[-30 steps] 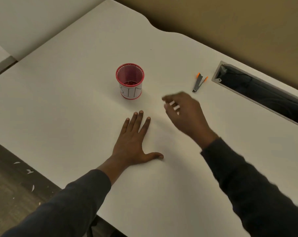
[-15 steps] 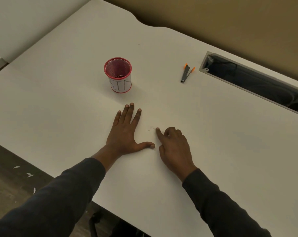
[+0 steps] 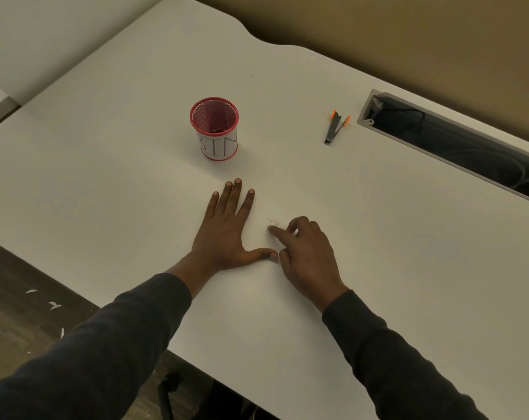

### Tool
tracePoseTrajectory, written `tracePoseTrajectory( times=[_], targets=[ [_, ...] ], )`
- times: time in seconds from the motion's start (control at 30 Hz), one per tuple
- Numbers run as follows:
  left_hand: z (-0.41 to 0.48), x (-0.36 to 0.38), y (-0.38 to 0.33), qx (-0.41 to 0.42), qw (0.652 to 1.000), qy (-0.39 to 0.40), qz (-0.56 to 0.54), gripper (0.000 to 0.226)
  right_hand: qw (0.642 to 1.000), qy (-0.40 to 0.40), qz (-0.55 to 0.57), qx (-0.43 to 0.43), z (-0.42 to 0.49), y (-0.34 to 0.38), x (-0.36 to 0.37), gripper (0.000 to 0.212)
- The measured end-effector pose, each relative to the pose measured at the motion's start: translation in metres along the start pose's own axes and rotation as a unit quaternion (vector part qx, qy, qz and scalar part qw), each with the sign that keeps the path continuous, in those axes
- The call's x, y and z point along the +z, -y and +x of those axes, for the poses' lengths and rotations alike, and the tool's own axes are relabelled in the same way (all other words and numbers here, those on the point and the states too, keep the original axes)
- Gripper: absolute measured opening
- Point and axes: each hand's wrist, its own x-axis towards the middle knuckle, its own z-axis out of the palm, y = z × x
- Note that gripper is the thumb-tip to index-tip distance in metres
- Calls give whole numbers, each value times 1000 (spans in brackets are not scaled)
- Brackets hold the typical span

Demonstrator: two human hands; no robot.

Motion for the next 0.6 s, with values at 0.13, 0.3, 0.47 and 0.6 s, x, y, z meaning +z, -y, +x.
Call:
tracePoseTrajectory(
  times=[0.13,0.3,0.47,0.6],
  targets=[
    [1,2,1,1,1000,-4,1,133,1000,8,-6,-19,-3,2,3,38],
    [1,0,0,-2,1000,3,-4,138,999,-16,3,37,3,-5,-2,44],
    [2,0,0,-6,1000,10,-4,140,999,-18,-4,45,-1,-9,1,37],
    [2,1,0,-3,1000,6,-5,139,998,-29,8,50,7,-6,3,40]
  ],
)
